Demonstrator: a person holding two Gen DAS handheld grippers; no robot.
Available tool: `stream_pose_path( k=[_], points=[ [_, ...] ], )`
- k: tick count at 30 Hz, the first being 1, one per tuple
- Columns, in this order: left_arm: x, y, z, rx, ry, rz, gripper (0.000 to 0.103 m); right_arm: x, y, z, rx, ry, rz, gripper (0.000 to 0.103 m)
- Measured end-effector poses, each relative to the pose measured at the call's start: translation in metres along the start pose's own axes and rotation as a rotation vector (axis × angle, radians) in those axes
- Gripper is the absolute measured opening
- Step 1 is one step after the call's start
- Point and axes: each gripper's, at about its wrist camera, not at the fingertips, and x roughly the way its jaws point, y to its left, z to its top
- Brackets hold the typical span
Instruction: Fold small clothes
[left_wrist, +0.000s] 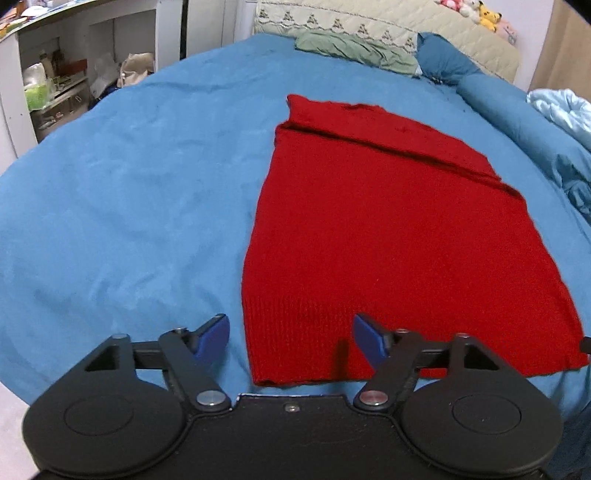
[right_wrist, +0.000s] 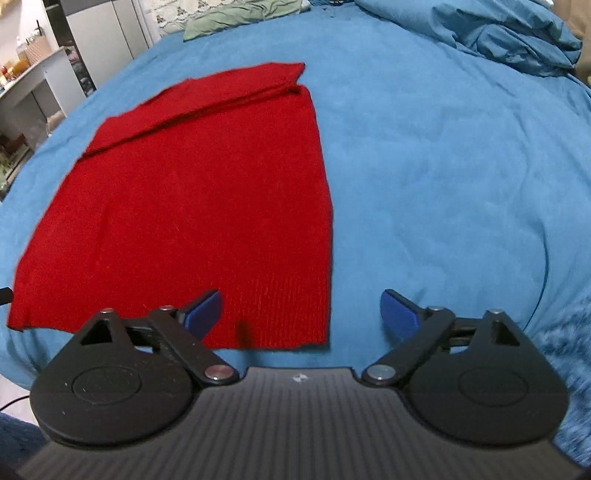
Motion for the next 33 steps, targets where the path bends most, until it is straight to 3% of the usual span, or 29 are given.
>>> stream_pose_path(
  k=[5,15,18,20,22,25,30,33],
  points=[
    [0.012,0.003,-0.009,0.003,0.018,0.020,0.066,0.009,0.006,-0.012,-0.017,0.007,-0.014,0.090],
    [0.020,0.007,-0.016,-0.028,0.021,0.040,0.063,0.020,0.011,-0.008,-0.058,0.009,-0.032,0.082],
    [0.018,0.004,-0.014,-0.017,0.017,0.024,0.039,0.022,0.010,-0.007,-0.075,-0.001,-0.031,0.071],
    [0.017,-0.001,-0.015,0.004,0.016,0.037,0.015,0.022,0.011,-0.007,-0.088,-0.012,-0.035,0.060],
    [0.015,-0.005,-0.014,0.010,0.018,0.053,0.009,0.023,0.012,-0.007,-0.098,-0.018,-0.027,0.031],
    [0.010,-0.010,-0.010,0.020,0.017,0.068,0.006,0.022,0.012,-0.005,-0.096,-0.020,-0.008,0.022],
    [-0.023,-0.015,0.012,0.035,-0.042,0.050,0.006,0.000,0.003,0.011,-0.019,-0.053,0.060,0.021],
    [-0.045,-0.016,0.040,0.000,-0.098,-0.004,0.006,-0.022,-0.007,0.035,0.049,-0.086,0.149,0.021]
  ],
)
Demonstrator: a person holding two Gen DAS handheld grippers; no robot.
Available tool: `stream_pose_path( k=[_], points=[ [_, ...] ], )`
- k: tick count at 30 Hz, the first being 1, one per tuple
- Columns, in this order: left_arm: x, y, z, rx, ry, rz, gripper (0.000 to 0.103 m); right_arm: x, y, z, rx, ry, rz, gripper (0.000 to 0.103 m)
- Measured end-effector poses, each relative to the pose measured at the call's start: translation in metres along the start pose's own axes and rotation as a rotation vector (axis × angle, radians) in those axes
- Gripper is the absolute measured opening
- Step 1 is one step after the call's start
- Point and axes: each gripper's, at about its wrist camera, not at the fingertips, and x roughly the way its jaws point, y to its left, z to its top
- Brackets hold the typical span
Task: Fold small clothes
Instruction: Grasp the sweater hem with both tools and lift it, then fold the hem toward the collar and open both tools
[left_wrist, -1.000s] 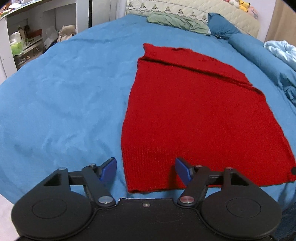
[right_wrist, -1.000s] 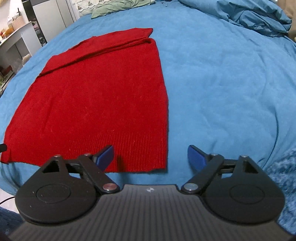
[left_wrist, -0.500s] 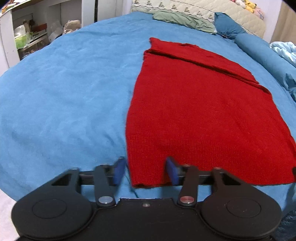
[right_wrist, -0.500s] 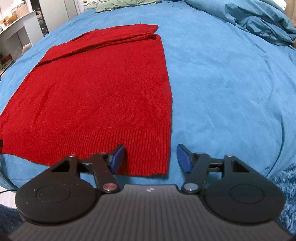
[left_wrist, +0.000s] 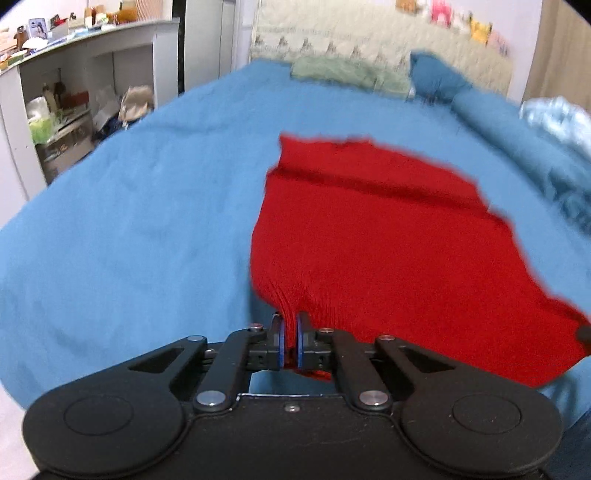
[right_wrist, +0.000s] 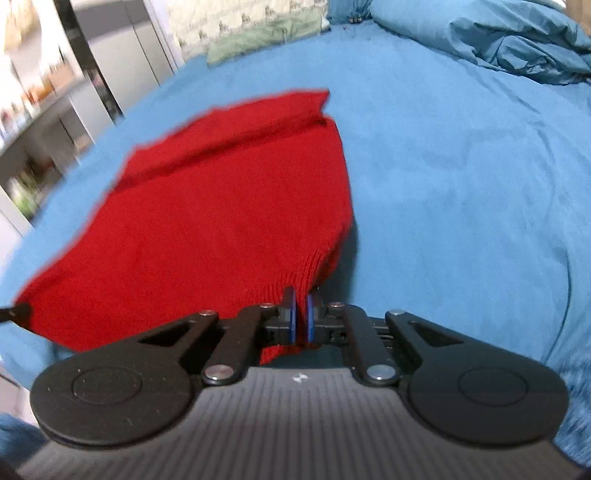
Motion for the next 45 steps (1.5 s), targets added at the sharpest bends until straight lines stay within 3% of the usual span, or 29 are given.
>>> stream_pose_path(
  k=[5,9,12,15,18,24,30,33,34,35,37,38,40,45],
  points=[
    [-0.004,0.000,0.078,-0.072,-0.125,-0.094,0.006,-0.020,-0.005,0.072,0.089,-0.102,0.119,0.020],
    [0.031,-0.011,0.159,-0.069,-0.209,-0.105,0.006,-0.001,-0.005,0.153,0.113,-0.176,0.178,0.020],
    [0.077,-0.021,0.217,-0.088,-0.229,-0.093,0.006,0.030,0.000,0.219,0.106,-0.225,0.179,0.020],
    [0.135,-0.026,0.260,-0.121,-0.198,-0.070,0.006,0.080,-0.002,0.276,0.144,-0.228,0.170,0.020],
    [0.200,-0.028,0.277,-0.121,-0.154,-0.017,0.006,0.149,-0.003,0.312,0.139,-0.192,0.122,0.020],
    [0.293,-0.017,0.261,-0.191,-0.055,0.004,0.006,0.261,-0.019,0.313,0.171,-0.095,0.078,0.020],
    [0.331,0.000,0.271,-0.265,-0.056,-0.005,0.006,0.310,-0.027,0.323,0.163,-0.115,0.075,0.020],
    [0.334,0.002,0.277,-0.314,-0.096,-0.002,0.009,0.322,-0.023,0.325,0.152,-0.137,0.046,0.023],
    [0.332,0.003,0.277,-0.324,-0.108,0.010,0.020,0.325,-0.021,0.326,0.147,-0.148,0.037,0.028],
    [0.328,0.004,0.277,-0.324,-0.121,0.013,0.037,0.327,-0.018,0.327,0.137,-0.157,0.024,0.035],
    [0.316,0.003,0.277,-0.287,-0.154,0.010,0.055,0.318,-0.014,0.322,0.123,-0.197,0.014,0.084],
    [0.306,0.003,0.275,-0.261,-0.171,0.011,0.057,0.310,-0.011,0.319,0.113,-0.233,0.008,0.091],
    [0.286,0.003,0.265,-0.199,-0.186,-0.001,0.061,0.296,-0.006,0.312,0.071,-0.269,0.025,0.094],
    [0.276,-0.019,0.222,0.021,-0.154,0.002,0.081,0.286,0.009,0.279,-0.051,-0.196,0.088,0.101]
  ],
)
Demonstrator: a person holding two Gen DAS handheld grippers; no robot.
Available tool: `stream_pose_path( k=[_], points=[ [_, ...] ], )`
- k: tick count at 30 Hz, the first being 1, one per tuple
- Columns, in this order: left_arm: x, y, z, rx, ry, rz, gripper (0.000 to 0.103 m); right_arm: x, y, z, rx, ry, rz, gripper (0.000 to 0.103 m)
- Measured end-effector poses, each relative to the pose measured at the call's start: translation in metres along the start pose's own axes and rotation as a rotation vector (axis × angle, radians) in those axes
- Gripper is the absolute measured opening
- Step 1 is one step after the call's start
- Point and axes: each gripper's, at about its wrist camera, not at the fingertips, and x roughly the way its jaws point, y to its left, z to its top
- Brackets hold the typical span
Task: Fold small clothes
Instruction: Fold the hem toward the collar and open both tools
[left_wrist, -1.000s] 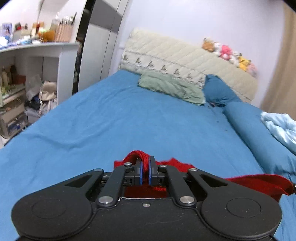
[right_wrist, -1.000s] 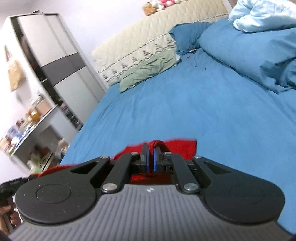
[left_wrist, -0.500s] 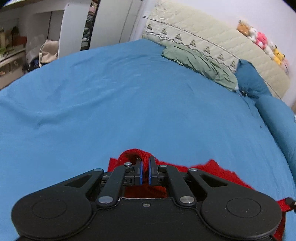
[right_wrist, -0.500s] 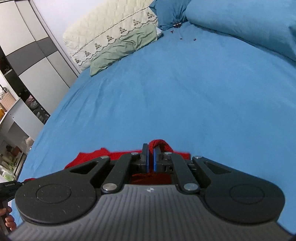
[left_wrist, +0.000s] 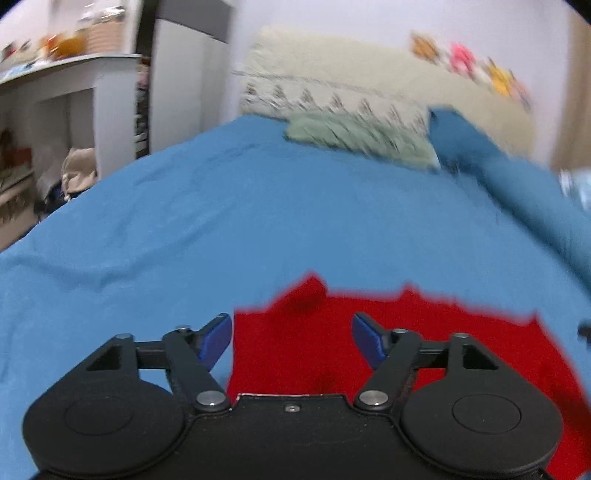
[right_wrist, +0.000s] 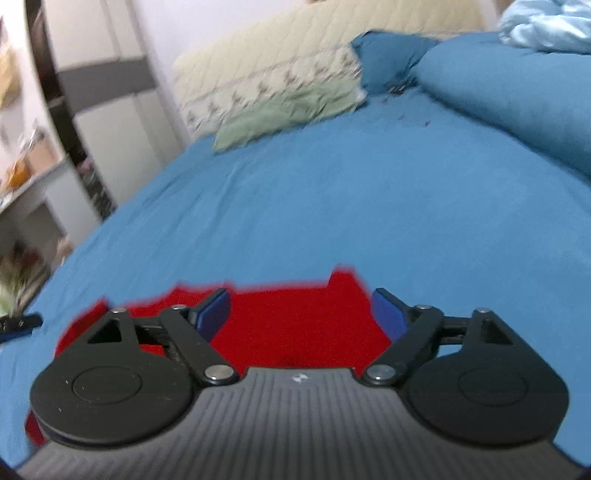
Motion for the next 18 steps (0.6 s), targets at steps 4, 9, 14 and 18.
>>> stream_pose_path(
  k=[4,9,14,18],
  points=[
    [0.025,0.000,-0.029,0.051,0.111,0.001,0.084,0.016,0.000,-0.031,-0.016,0.093,0.003,0.101],
    [0.040,0.023,-0.042,-0.050,0.169,-0.010,0.086,0.030,-0.010,-0.051,-0.031,0.140,-0.088,0.101],
    [0.024,0.013,-0.020,0.003,0.092,-0.003,0.086,0.014,-0.005,-0.047,-0.053,0.118,-0.071,0.101],
    [0.039,-0.005,0.009,0.071,0.045,0.013,0.087,-0.002,0.003,-0.041,-0.100,0.062,-0.033,0.101]
  ],
)
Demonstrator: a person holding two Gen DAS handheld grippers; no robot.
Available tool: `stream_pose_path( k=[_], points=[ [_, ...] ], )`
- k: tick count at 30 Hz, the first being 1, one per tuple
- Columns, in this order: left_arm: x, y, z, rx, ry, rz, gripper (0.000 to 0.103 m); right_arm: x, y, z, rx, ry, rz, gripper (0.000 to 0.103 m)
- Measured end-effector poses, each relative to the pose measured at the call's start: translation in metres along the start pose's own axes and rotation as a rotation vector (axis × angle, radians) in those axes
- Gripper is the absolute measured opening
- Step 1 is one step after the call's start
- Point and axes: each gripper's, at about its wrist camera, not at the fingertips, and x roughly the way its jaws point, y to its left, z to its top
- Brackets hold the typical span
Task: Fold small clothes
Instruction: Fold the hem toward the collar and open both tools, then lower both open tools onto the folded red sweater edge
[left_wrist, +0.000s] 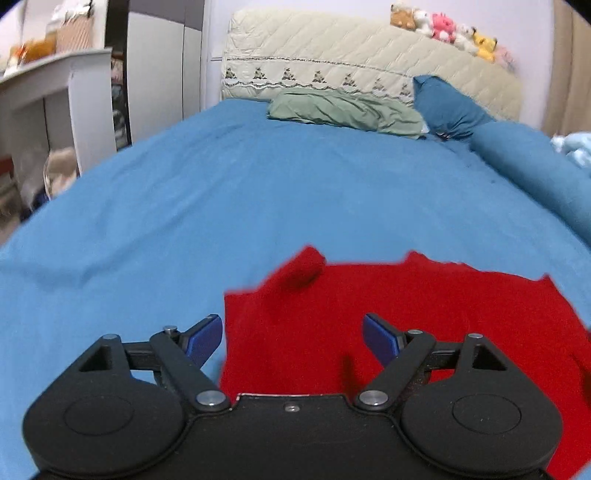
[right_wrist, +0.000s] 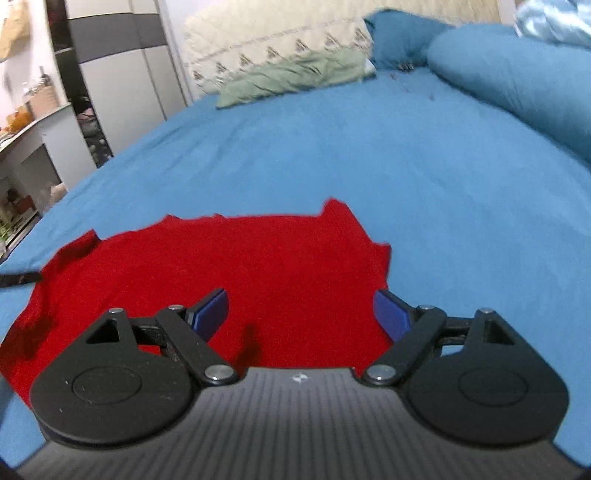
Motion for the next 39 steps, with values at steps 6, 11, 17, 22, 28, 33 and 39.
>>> stream_pose_path(
  k=[6,11,17,22,28,33,39],
  points=[
    [0.070,0.008,0.012,-0.007,0.064,0.177,0.086,0.001,0.006,0.001,-0.028,-0.009,0.013,0.101],
    [0.081,0.033,0.007,-0.090,0.094,0.196,0.091,0.010,-0.001,-0.008,-0.028,0.014,-0.020,0.101],
    [0.043,0.024,0.018,-0.049,0.048,0.207,0.089,0.008,-0.011,-0.015,-0.004,0.031,-0.053,0.101],
    [-0.044,-0.020,0.027,0.082,-0.033,0.124,0.092,-0.034,-0.015,-0.002,0.011,-0.009,-0.052,0.101],
    [-0.102,-0.079,0.008,0.067,0.009,-0.094,0.103,-0.089,-0.021,0.003,0.014,-0.006,-0.074,0.101],
    [-0.084,-0.131,-0.024,0.130,0.075,-0.120,0.103,-0.092,-0.026,-0.023,0.066,0.060,-0.084,0.099],
    [-0.045,-0.156,-0.047,0.121,0.150,-0.169,0.103,-0.064,-0.018,-0.066,0.052,0.081,-0.146,0.088]
  ],
)
